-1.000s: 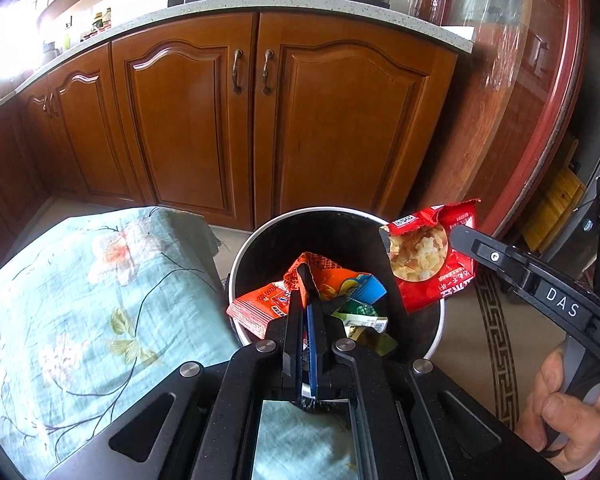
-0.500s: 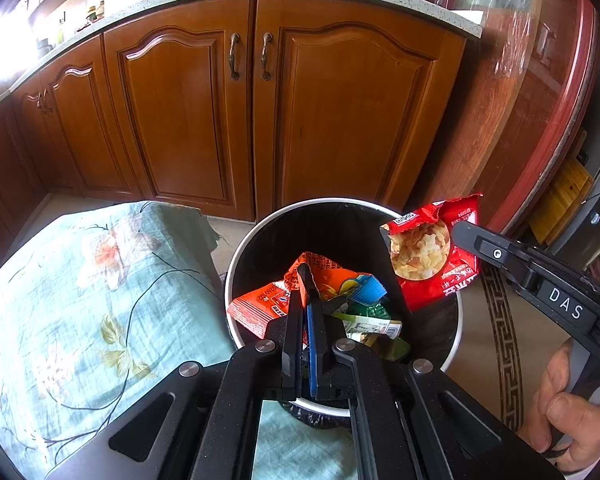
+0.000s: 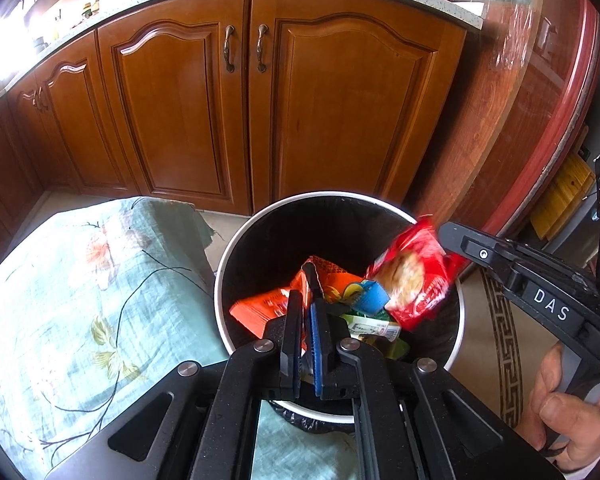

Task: Collect trash
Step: 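Carry both wrappers over the bin and open both grippers to drop them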

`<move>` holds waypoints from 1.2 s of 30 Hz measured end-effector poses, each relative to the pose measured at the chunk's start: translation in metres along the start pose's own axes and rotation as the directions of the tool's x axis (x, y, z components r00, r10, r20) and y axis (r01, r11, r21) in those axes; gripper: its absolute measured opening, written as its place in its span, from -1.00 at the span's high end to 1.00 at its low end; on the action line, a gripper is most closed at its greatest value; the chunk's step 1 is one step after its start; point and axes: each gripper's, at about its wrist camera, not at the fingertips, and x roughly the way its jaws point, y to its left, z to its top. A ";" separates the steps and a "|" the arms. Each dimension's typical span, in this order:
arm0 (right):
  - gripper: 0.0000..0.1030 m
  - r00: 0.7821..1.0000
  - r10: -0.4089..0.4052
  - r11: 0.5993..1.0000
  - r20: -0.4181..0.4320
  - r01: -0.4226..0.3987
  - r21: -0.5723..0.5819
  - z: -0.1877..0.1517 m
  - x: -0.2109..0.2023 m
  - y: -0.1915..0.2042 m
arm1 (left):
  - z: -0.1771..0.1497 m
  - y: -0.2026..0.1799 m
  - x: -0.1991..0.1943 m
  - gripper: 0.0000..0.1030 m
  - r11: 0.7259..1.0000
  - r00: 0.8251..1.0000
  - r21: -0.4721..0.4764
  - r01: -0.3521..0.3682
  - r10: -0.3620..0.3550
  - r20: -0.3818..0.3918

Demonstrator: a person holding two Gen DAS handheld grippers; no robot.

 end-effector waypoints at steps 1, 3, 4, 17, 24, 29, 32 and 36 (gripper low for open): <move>0.78 1.000 0.000 1.000 -0.003 0.000 0.001 0.000 0.001 -0.001 | 0.000 0.000 0.000 0.76 1.000 1.000 -0.004 0.000 0.000 -0.006; 0.71 1.000 0.006 1.000 -0.013 -0.006 0.011 0.001 0.003 -0.004 | 0.000 0.001 -0.005 0.44 1.000 1.000 -0.014 -0.006 0.006 0.013; 0.59 1.000 0.011 1.000 -0.013 -0.011 0.019 0.001 0.002 -0.005 | -0.001 0.002 -0.008 0.38 1.000 1.000 -0.018 -0.009 0.010 0.020; -0.57 0.989 0.094 0.991 0.110 -0.104 0.085 -0.028 -0.050 0.004 | -0.062 0.030 -0.069 -0.15 0.988 0.990 -0.151 0.014 0.007 0.141; -0.58 0.984 0.077 0.992 0.162 -0.093 0.091 -0.042 -0.074 0.015 | -0.066 0.027 -0.071 -0.16 0.990 0.990 -0.140 0.016 0.003 0.138; -0.58 0.983 0.059 0.990 0.175 -0.080 0.119 -0.046 -0.081 0.010 | -0.042 0.023 -0.041 -0.16 0.994 0.993 -0.109 -0.023 0.035 0.112; -0.58 0.985 0.055 0.988 0.166 -0.077 0.131 -0.050 -0.082 0.006 | -0.033 0.022 -0.016 -0.16 0.993 0.997 -0.115 -0.025 0.033 0.068; -0.58 0.987 0.049 0.989 0.150 -0.070 0.134 -0.055 -0.083 0.000 | -0.043 0.023 -0.004 -0.16 0.993 0.999 -0.115 -0.030 0.033 0.023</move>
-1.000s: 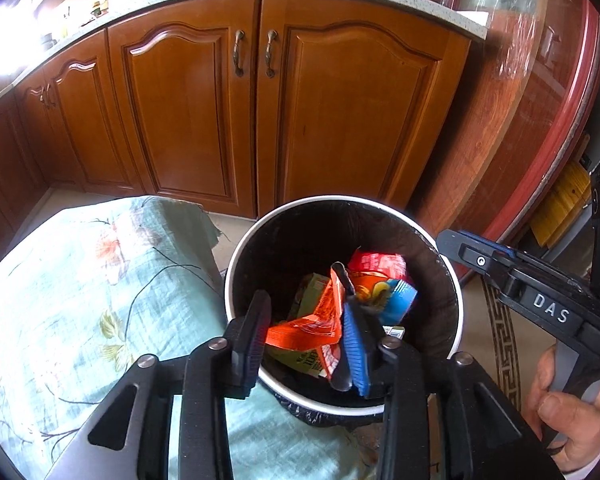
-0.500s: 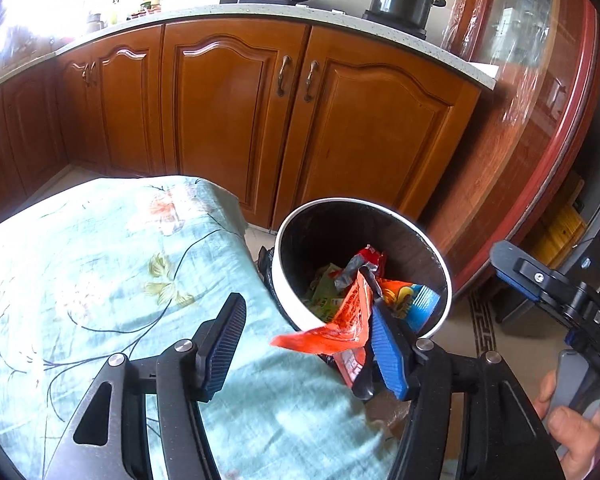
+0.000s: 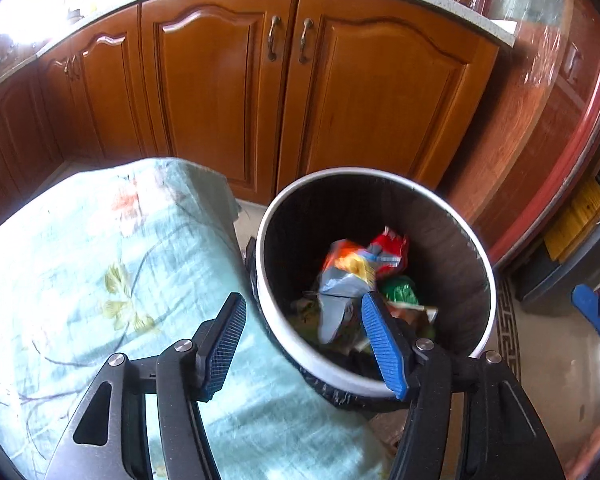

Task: Collect trash

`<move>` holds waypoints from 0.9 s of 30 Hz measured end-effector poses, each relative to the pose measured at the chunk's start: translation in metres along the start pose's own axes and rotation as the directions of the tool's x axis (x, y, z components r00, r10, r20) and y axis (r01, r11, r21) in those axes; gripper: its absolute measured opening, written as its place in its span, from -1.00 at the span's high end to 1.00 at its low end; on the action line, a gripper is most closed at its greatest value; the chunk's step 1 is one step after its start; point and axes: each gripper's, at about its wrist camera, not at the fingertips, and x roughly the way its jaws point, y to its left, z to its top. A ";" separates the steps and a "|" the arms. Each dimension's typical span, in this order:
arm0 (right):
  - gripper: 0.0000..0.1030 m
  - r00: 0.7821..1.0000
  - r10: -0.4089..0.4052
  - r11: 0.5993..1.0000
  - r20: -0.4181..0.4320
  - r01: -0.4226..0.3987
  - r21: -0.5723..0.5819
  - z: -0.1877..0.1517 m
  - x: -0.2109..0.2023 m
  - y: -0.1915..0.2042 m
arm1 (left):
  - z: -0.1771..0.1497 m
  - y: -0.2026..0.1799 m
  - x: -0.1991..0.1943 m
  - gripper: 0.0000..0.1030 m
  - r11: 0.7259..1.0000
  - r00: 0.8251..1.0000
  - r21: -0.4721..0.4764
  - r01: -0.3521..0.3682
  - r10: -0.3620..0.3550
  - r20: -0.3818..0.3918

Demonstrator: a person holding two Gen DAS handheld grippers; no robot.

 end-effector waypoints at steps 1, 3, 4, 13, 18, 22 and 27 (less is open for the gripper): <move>-0.58 1.000 0.000 1.000 -0.001 0.000 0.005 -0.001 0.000 -0.002 | -0.004 0.002 0.000 -0.16 1.000 1.000 -0.004 0.009 -0.009 -0.008; -0.58 1.000 0.002 1.000 -0.004 -0.002 0.022 -0.003 0.000 -0.006 | -0.008 0.005 -0.003 -0.16 1.000 1.000 -0.013 0.018 -0.019 -0.013; -0.58 1.000 0.005 1.000 -0.006 -0.005 0.030 -0.004 0.000 -0.007 | -0.011 0.008 -0.008 -0.16 1.000 1.000 -0.020 0.024 -0.024 -0.007; -0.58 0.999 0.039 0.999 0.029 -0.039 0.014 -0.011 -0.015 0.011 | -0.041 0.021 -0.084 -0.23 0.997 0.988 -0.036 0.063 -0.058 0.140; -0.75 0.994 0.041 0.997 0.102 -0.035 -0.062 -0.019 -0.044 0.039 | -0.077 0.026 -0.150 -0.66 0.999 0.959 -0.039 0.016 -0.005 0.285; -0.98 0.983 0.042 0.989 0.181 -0.014 -0.148 -0.034 -0.072 0.066 | -0.111 0.024 -0.187 -0.83 0.998 0.930 -0.047 -0.031 0.046 0.365; -1.00 0.971 0.038 0.968 0.236 0.022 -0.248 -0.058 -0.091 0.094 | -0.154 0.016 -0.218 -0.98 0.995 0.891 -0.051 -0.091 0.104 0.441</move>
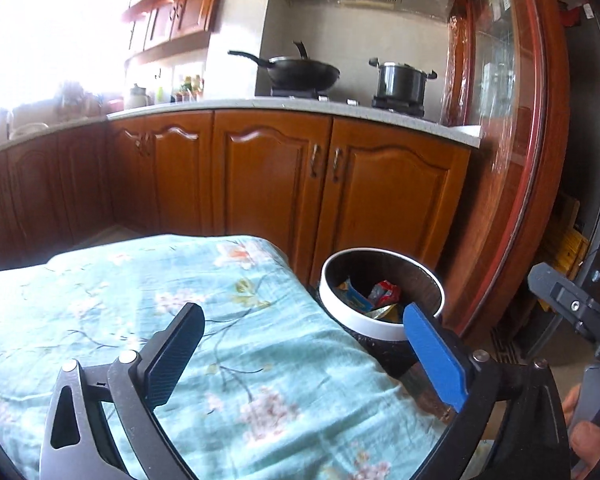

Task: Collect trash

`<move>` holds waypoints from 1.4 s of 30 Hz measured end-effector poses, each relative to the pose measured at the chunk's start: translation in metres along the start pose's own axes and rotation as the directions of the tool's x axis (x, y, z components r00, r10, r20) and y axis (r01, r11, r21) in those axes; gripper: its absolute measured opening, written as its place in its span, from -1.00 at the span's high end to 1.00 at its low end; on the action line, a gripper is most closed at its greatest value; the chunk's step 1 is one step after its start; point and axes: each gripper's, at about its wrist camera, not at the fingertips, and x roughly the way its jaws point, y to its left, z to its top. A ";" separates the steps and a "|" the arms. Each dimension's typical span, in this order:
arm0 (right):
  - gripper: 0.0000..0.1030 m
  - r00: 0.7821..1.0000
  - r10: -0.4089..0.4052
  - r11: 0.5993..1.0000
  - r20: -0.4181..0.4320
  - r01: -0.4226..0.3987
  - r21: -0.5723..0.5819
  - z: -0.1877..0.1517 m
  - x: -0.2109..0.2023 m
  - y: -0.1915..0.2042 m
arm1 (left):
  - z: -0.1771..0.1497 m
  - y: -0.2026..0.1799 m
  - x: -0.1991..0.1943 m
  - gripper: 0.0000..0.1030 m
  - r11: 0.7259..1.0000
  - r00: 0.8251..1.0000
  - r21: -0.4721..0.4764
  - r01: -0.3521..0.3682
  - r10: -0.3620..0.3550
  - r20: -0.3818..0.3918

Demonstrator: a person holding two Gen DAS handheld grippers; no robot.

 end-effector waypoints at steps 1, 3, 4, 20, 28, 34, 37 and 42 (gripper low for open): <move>-1.00 1.000 -0.004 1.000 0.005 0.004 -0.014 -0.003 -0.003 0.005 | -0.005 0.000 -0.009 -0.98 1.000 1.000 0.005 -0.012 0.012 0.015; -1.00 1.000 0.000 1.000 0.006 0.000 -0.029 -0.008 -0.008 0.011 | -0.014 -0.002 -0.019 -0.98 0.999 0.999 0.015 -0.030 0.030 0.031; -1.00 1.000 0.004 0.999 0.005 -0.004 -0.033 -0.010 -0.010 0.013 | -0.019 -0.002 -0.027 -0.98 0.999 0.998 0.017 -0.043 0.042 0.041; -1.00 1.000 -0.011 0.998 0.005 0.012 -0.064 -0.035 -0.017 0.023 | -0.044 0.000 -0.035 -0.98 0.991 0.991 0.015 -0.131 0.130 0.045; -1.00 1.000 -0.005 0.998 0.009 0.006 -0.061 -0.038 -0.018 0.021 | -0.046 -0.002 -0.034 -0.98 0.990 0.989 0.028 -0.140 0.138 0.053; -1.00 1.000 -0.003 0.998 0.008 0.004 -0.056 -0.038 -0.018 0.019 | -0.049 0.000 -0.034 -0.98 0.989 0.989 0.039 -0.140 0.137 0.061; -1.00 1.000 -0.001 0.998 0.005 0.002 -0.059 -0.038 -0.018 0.019 | -0.050 0.005 -0.034 -0.98 0.990 0.989 0.040 -0.138 0.136 0.061; -1.00 1.000 0.000 0.998 0.004 0.000 -0.064 -0.038 -0.017 0.020 | -0.051 0.008 -0.032 -0.98 0.989 0.989 0.041 -0.141 0.138 0.062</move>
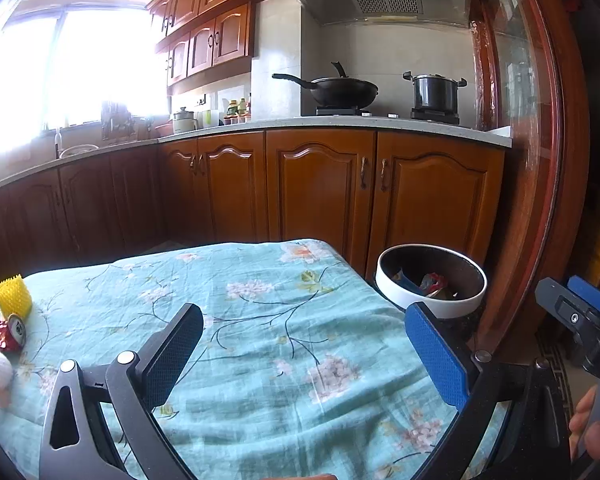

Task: Collect trash

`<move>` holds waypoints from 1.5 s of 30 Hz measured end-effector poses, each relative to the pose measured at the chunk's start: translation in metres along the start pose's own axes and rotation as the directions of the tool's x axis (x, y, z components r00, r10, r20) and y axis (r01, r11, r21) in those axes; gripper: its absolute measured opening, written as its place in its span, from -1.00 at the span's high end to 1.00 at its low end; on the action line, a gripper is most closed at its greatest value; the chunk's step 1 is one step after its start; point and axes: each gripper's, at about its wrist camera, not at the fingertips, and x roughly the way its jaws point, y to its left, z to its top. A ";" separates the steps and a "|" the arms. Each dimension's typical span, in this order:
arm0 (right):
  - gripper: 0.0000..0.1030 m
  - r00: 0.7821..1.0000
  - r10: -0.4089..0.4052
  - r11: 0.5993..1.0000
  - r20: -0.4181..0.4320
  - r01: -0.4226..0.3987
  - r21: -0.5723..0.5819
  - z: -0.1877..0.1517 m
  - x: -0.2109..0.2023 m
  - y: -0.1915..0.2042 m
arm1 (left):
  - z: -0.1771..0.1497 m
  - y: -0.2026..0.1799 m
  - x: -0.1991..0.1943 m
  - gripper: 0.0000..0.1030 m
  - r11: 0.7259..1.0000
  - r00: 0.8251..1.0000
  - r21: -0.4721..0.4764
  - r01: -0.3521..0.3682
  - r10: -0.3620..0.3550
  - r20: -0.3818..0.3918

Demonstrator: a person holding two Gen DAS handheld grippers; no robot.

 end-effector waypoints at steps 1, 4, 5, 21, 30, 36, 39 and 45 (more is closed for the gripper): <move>-1.00 1.000 0.002 1.000 0.000 -0.002 0.001 0.000 0.000 0.000 | 0.000 0.000 0.000 -0.98 1.000 1.000 0.002 -0.002 0.002 0.000; -1.00 1.000 0.001 1.000 0.002 -0.001 0.002 0.000 0.000 0.000 | 0.000 0.003 0.002 -0.98 1.000 1.000 0.004 0.002 -0.002 -0.001; -1.00 1.000 0.000 1.000 0.001 0.000 0.001 0.000 0.000 0.000 | 0.000 0.004 0.002 -0.98 1.000 1.000 0.006 0.004 -0.004 -0.001; -1.00 1.000 0.006 1.000 -0.004 -0.006 0.007 -0.002 0.001 0.000 | -0.002 0.007 0.005 -0.98 1.000 1.000 0.010 0.001 -0.001 0.006; -1.00 1.000 0.006 1.000 -0.005 -0.006 0.008 -0.002 0.001 0.000 | -0.003 0.009 0.007 -0.98 1.000 1.000 0.012 0.002 -0.002 0.006; -1.00 1.000 0.006 1.000 -0.006 -0.006 0.008 -0.002 0.001 0.000 | -0.004 0.009 0.008 -0.98 1.000 1.000 0.014 0.005 -0.006 0.005; -1.00 1.000 0.007 1.000 -0.006 -0.007 0.010 -0.002 0.001 0.000 | -0.004 0.009 0.008 -0.98 1.000 1.000 0.015 0.008 -0.008 0.007; -1.00 1.000 0.007 1.000 -0.006 -0.007 0.010 -0.002 0.001 0.000 | -0.004 0.009 0.008 -0.98 1.000 1.000 0.017 0.007 -0.007 0.006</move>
